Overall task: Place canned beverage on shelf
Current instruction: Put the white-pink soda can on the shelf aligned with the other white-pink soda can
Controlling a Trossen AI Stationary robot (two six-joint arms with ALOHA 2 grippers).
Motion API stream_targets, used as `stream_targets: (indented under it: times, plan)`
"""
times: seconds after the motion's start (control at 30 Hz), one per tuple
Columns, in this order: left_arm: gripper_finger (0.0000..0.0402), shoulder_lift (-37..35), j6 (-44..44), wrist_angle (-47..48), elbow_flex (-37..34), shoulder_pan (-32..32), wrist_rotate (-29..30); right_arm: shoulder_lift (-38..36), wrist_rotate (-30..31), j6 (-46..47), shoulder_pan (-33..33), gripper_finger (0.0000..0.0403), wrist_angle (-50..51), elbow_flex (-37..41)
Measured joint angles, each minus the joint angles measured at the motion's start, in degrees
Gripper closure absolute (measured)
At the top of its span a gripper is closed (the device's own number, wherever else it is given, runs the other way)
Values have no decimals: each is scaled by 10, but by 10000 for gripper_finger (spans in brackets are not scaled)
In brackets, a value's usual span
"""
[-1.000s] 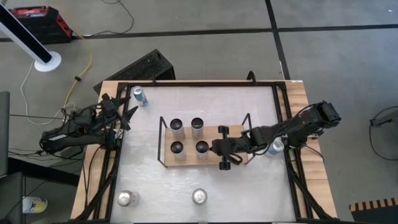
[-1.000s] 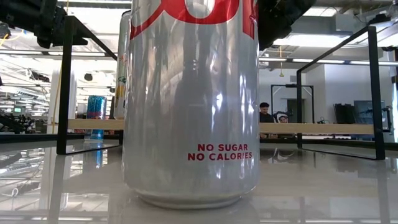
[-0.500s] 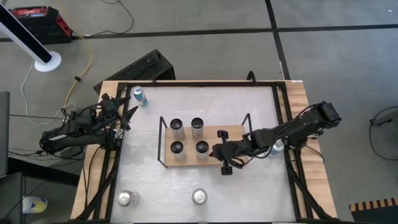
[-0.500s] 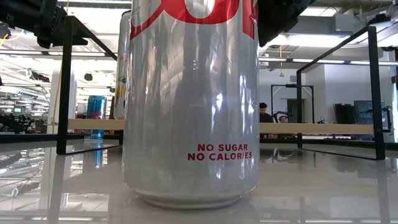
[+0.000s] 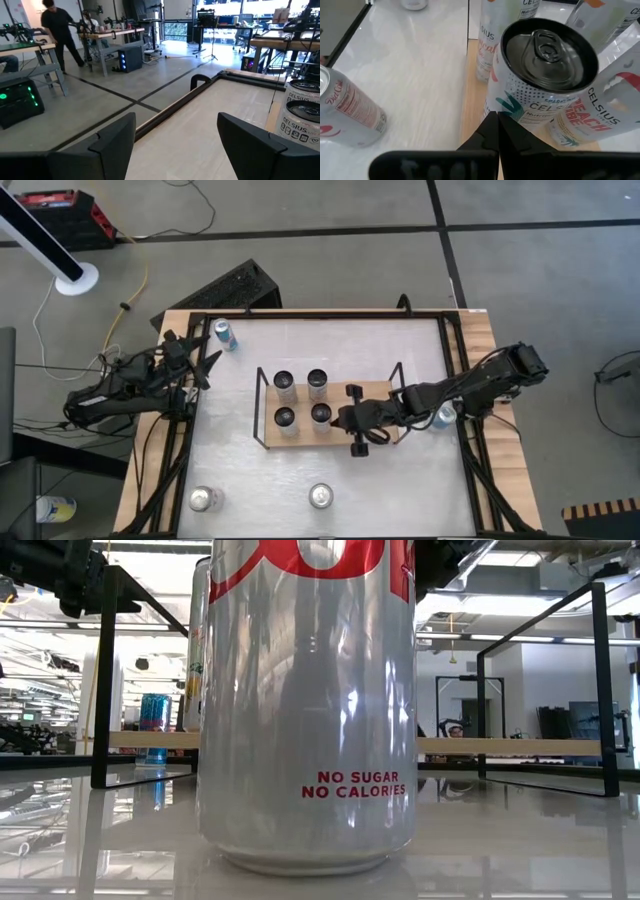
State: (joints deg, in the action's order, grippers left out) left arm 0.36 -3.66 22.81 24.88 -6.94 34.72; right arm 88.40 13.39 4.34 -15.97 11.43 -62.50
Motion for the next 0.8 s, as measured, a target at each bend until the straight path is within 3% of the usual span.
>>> stream_targets:
  times: [0.47, 0.8]
  plan:
    - [136, 0, 0, 0, 0, 0, 0, 0, 0, 2, -26, 382, -33, 0]
    - [136, 0, 0, 0, 0, 0, 0, 0, 0, -5, -6, 382, -48, 0]
